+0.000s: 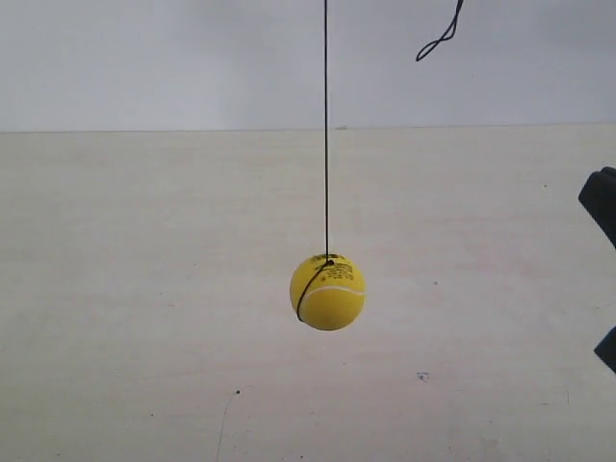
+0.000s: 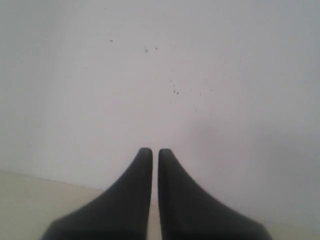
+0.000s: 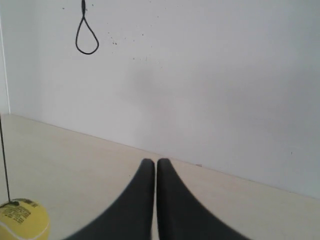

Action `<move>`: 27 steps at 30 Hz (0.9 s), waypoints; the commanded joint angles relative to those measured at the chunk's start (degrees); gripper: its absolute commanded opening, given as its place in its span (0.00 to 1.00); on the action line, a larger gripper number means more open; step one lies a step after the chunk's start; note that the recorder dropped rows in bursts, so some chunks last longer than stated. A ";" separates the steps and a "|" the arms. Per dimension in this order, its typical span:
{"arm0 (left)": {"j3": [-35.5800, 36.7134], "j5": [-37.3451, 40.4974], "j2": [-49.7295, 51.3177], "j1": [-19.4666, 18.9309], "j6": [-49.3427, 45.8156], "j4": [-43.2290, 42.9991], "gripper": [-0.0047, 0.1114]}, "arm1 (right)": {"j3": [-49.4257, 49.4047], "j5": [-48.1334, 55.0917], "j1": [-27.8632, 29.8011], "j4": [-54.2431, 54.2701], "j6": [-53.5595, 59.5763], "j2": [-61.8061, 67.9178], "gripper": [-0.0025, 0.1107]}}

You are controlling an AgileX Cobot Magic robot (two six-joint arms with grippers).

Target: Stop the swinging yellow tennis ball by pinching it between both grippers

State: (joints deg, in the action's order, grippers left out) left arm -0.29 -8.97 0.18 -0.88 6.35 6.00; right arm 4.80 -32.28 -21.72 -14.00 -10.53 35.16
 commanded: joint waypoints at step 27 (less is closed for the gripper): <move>0.29 25.98 -0.18 -0.22 0.22 -8.59 0.08 | -0.28 0.21 -0.15 0.11 -0.81 -0.22 0.02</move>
State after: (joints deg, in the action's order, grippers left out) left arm -0.20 16.76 0.18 -0.88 6.35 -2.36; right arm 4.80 -32.05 -21.72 -14.00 -11.13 35.16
